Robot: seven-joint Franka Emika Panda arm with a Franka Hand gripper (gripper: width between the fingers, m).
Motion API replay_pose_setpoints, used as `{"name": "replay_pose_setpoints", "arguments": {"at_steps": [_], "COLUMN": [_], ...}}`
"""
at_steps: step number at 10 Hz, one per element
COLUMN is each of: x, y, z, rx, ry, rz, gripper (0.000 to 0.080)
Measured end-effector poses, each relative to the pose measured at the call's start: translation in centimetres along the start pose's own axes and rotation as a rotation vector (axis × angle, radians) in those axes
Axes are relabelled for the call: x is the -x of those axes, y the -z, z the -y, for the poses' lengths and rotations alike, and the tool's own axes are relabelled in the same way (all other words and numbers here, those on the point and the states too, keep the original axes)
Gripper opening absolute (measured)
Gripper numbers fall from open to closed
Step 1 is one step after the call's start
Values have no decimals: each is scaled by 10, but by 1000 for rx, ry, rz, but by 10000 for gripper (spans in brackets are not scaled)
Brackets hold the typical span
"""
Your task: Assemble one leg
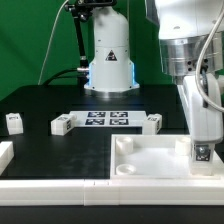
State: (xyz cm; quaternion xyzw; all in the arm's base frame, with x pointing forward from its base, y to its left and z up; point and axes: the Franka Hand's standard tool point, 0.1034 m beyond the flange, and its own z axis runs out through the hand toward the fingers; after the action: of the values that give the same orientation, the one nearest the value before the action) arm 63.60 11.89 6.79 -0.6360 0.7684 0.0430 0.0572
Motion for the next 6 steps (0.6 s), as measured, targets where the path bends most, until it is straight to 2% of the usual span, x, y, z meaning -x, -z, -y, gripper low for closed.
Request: {"name": "replay_pose_setpoints", "arguments": {"at_steps": [2,3,4,5,6], "x": [0,1,1,1,2], "y": [0,0,0,0,0], "z": [0,0,-1,-1,-2], "rx": [0,1,3,6,15], "ry": [50,51,80,211,325], "rz": [0,0,-1,-2,0], "gripper": [290,499,499,617,640]}}
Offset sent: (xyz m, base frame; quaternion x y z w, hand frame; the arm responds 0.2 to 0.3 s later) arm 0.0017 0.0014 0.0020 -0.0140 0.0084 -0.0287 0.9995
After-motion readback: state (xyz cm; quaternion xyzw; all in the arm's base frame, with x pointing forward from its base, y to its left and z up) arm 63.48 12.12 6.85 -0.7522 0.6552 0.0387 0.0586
